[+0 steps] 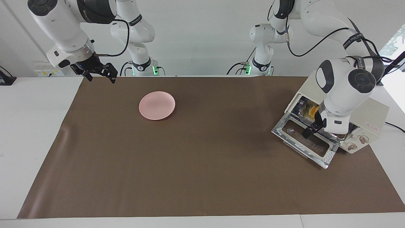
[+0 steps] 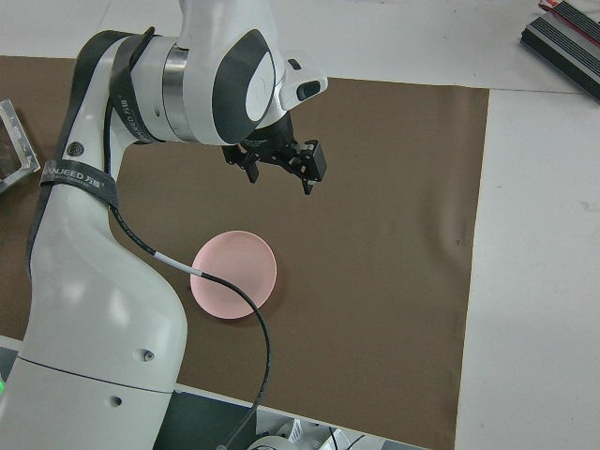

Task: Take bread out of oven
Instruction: 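Reach the left gripper into the oven and grasp the foil tray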

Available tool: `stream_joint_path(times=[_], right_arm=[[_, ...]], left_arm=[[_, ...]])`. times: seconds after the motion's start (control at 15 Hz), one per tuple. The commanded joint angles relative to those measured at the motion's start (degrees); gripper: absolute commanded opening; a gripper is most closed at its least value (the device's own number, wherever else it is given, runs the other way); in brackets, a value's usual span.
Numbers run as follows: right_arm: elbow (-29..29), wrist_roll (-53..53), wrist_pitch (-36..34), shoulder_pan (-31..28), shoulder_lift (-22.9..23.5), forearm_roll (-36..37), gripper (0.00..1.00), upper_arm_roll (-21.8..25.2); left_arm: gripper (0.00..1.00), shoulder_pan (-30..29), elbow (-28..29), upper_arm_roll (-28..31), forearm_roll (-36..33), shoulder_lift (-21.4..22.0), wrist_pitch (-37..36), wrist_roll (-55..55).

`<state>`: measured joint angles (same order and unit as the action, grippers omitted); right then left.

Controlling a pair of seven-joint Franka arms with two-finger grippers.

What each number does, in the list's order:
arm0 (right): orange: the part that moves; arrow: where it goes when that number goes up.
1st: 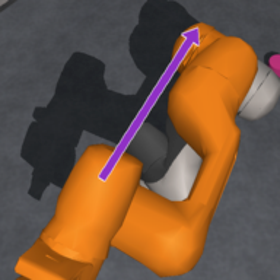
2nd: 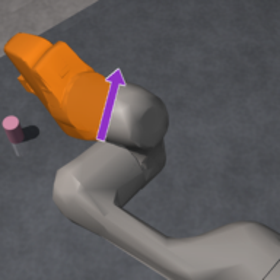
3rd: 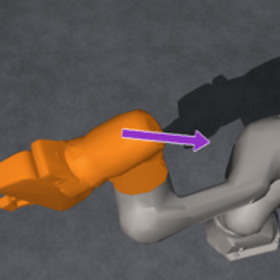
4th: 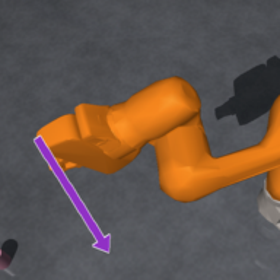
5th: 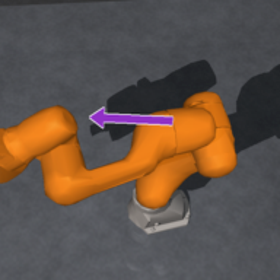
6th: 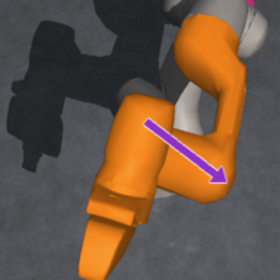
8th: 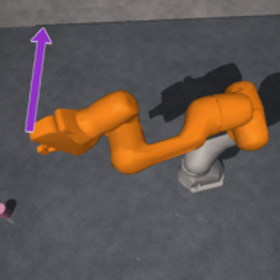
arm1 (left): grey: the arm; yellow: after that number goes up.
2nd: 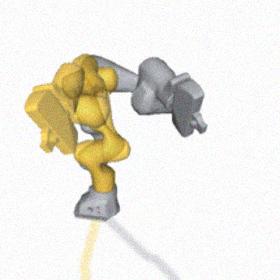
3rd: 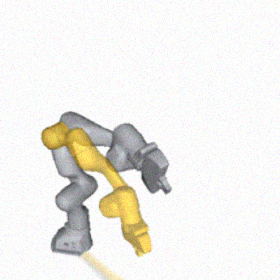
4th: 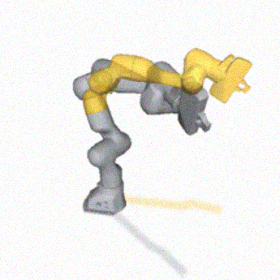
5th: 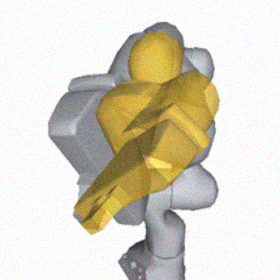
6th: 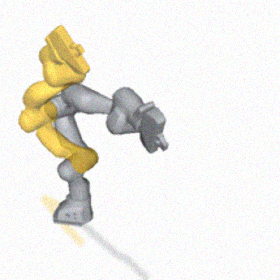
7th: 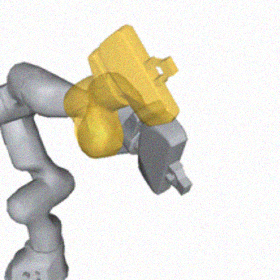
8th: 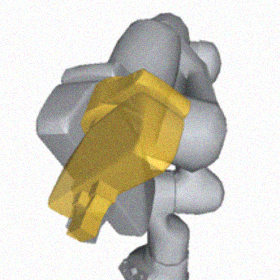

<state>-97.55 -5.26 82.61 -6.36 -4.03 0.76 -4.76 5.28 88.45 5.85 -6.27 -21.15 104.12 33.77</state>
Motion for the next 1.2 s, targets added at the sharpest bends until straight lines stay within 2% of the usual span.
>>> stream_joint_path(times=[0.0,0.2,0.6,0.8,1.0,1.07,1.13], right_arm=[[-1.24,0.86,0.97,-0.76,-1.16,0.38,1.00,-0.34],[-1.24,0.95,0.71,-0.58,-1.25,0.38,1.00,-0.34],[-1.24,0.95,0.71,-0.58,-1.25,0.38,1.00,-0.34],[-1.24,0.95,0.71,-0.58,-1.25,0.38,1.00,-0.34],[-1.24,0.95,0.71,-0.58,-1.25,0.38,1.00,-0.34],[-1.24,0.95,0.71,-0.58,-1.25,0.38,1.00,-0.34],[-1.24,0.95,0.71,-0.58,-1.25,0.38,1.00,-0.34]], left_arm=[[1.00,0.52,7.42,0.30,-3.04,4.00,3.54,4.81],[1.00,0.61,12.96,0.30,-5.59,5.94,7.32,8.05],[0.95,0.96,15.26,0.30,-5.77,6.38,10.05,9.91],[0.82,1.05,16.14,0.30,-5.77,6.56,10.40,9.91],[0.77,1.05,17.98,0.30,-5.77,7.35,11.45,9.91],[0.73,1.05,18.33,0.30,-5.77,7.52,11.72,10.00],[0.64,0.96,18.51,0.30,-6.21,7.61,11.81,10.00]])
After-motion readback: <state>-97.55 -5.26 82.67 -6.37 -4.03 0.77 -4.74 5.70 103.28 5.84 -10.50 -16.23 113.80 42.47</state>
